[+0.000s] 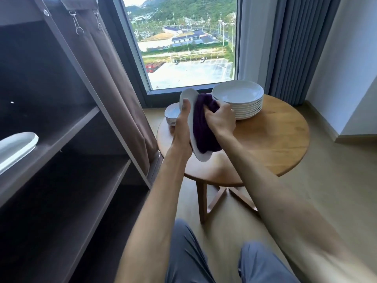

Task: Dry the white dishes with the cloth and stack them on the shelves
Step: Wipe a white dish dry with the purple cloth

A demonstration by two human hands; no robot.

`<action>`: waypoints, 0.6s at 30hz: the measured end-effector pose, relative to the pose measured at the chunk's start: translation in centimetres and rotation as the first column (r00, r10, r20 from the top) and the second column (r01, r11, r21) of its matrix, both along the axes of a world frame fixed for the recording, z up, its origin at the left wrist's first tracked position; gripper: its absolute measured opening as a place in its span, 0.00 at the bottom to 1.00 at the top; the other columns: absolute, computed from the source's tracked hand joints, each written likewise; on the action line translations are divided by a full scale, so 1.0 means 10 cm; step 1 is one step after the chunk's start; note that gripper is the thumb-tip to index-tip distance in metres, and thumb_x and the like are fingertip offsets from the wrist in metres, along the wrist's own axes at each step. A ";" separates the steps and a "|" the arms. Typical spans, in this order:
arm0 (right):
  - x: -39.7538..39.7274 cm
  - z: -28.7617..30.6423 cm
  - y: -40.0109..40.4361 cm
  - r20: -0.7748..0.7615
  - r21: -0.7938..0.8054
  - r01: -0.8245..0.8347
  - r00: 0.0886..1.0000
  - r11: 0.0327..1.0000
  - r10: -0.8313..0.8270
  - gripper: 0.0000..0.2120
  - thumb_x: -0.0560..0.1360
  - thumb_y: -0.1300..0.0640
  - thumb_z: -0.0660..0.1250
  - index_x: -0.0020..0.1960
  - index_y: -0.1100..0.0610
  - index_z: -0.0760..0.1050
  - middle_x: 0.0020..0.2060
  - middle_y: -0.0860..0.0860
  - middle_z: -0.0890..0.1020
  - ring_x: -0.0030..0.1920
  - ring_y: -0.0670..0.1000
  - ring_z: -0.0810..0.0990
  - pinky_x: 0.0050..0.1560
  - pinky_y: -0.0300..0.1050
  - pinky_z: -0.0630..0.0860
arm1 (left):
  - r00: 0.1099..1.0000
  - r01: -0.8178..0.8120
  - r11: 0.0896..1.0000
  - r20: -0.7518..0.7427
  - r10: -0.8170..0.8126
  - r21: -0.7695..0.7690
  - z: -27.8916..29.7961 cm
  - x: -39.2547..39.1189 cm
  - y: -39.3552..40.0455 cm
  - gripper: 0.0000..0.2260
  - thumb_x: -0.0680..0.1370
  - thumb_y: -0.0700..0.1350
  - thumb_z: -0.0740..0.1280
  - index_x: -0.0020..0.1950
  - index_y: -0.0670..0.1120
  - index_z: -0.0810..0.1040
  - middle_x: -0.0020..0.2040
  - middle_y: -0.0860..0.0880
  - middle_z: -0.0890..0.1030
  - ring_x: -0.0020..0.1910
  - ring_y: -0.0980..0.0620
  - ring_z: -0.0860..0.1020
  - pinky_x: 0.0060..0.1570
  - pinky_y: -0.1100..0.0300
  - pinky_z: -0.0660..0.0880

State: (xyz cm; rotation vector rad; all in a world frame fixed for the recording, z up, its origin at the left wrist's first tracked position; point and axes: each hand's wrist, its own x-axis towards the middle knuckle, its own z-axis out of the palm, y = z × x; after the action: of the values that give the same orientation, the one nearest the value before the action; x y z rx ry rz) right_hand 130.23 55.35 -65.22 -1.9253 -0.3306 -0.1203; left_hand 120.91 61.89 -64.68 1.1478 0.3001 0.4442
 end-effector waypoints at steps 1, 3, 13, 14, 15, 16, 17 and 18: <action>0.01 0.08 -0.01 -0.017 0.016 0.013 1.000 1.000 -0.012 0.15 0.74 0.39 0.68 0.44 0.51 0.79 0.44 0.51 0.86 0.50 0.57 0.84 0.47 0.47 0.78 | 1.000 0.022 1.000 0.003 -0.022 -0.013 -0.04 0.01 -0.04 0.24 0.84 0.62 0.56 0.63 0.47 0.81 0.57 0.42 0.85 0.57 0.44 0.84 0.57 0.48 0.82; 0.00 0.22 -0.03 0.007 0.039 -0.035 0.999 0.999 0.035 0.17 0.74 0.39 0.69 0.50 0.52 0.82 0.45 0.50 0.86 0.50 0.54 0.84 0.50 0.48 0.80 | 0.999 0.042 0.998 0.002 -0.042 -0.035 -0.08 0.03 -0.13 0.21 0.85 0.62 0.56 0.62 0.49 0.81 0.52 0.46 0.87 0.51 0.48 0.85 0.48 0.52 0.83; -0.23 0.22 -0.32 0.045 -0.221 -0.471 0.870 0.854 0.491 0.02 0.75 0.52 0.72 0.45 0.49 0.79 0.43 0.52 0.84 0.49 0.55 0.83 0.55 0.53 0.78 | 0.986 -0.097 0.974 0.114 0.122 -0.205 -0.22 0.12 -0.11 0.29 0.82 0.67 0.57 0.50 0.41 0.81 0.44 0.42 0.82 0.46 0.43 0.82 0.53 0.48 0.78; -0.24 0.17 -0.35 0.002 -0.289 -0.465 0.874 0.837 0.486 0.03 0.74 0.53 0.72 0.43 0.49 0.78 0.43 0.52 0.83 0.50 0.56 0.82 0.55 0.53 0.78 | 0.986 -0.121 0.969 0.086 0.143 -0.216 -0.24 0.12 -0.10 0.31 0.81 0.68 0.57 0.50 0.39 0.80 0.44 0.41 0.81 0.46 0.42 0.80 0.54 0.49 0.76; -0.24 0.09 -0.38 -0.041 -0.324 -0.450 0.885 0.832 0.463 0.05 0.72 0.53 0.73 0.40 0.48 0.77 0.42 0.52 0.82 0.50 0.57 0.82 0.53 0.50 0.78 | 0.988 -0.124 0.963 0.061 0.142 -0.238 -0.24 0.10 -0.10 0.33 0.80 0.69 0.58 0.54 0.37 0.79 0.46 0.40 0.79 0.49 0.40 0.79 0.57 0.48 0.75; -0.25 0.00 -0.40 -0.074 -0.338 -0.417 0.906 0.844 0.417 0.05 0.71 0.52 0.73 0.39 0.47 0.77 0.42 0.52 0.82 0.50 0.56 0.82 0.50 0.47 0.77 | 0.989 -0.130 0.956 0.036 0.144 -0.263 -0.25 0.08 -0.09 0.35 0.79 0.69 0.60 0.61 0.35 0.77 0.52 0.38 0.79 0.54 0.38 0.78 0.62 0.47 0.75; -0.26 -0.09 -0.44 -0.084 -0.325 -0.365 0.930 0.873 0.358 0.04 0.70 0.50 0.74 0.41 0.46 0.79 0.43 0.52 0.83 0.50 0.56 0.82 0.48 0.46 0.76 | 0.987 -0.146 0.947 0.022 0.159 -0.285 -0.25 0.07 -0.07 0.35 0.79 0.67 0.62 0.68 0.36 0.74 0.57 0.36 0.78 0.59 0.36 0.77 0.67 0.43 0.74; -0.26 -0.19 -0.47 -0.064 -0.297 -0.278 0.960 0.913 0.271 0.07 0.69 0.48 0.74 0.46 0.46 0.82 0.45 0.52 0.84 0.50 0.56 0.82 0.47 0.45 0.75 | 0.984 -0.165 0.943 0.023 0.179 -0.287 -0.25 0.05 -0.05 0.33 0.80 0.64 0.63 0.72 0.39 0.72 0.61 0.36 0.78 0.62 0.35 0.77 0.68 0.41 0.73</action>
State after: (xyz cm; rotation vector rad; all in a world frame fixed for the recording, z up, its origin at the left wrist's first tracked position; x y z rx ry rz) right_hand 127.60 50.65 -67.08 -2.1585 -0.6331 0.1463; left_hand 121.40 61.38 -67.17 0.8310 0.4104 0.5630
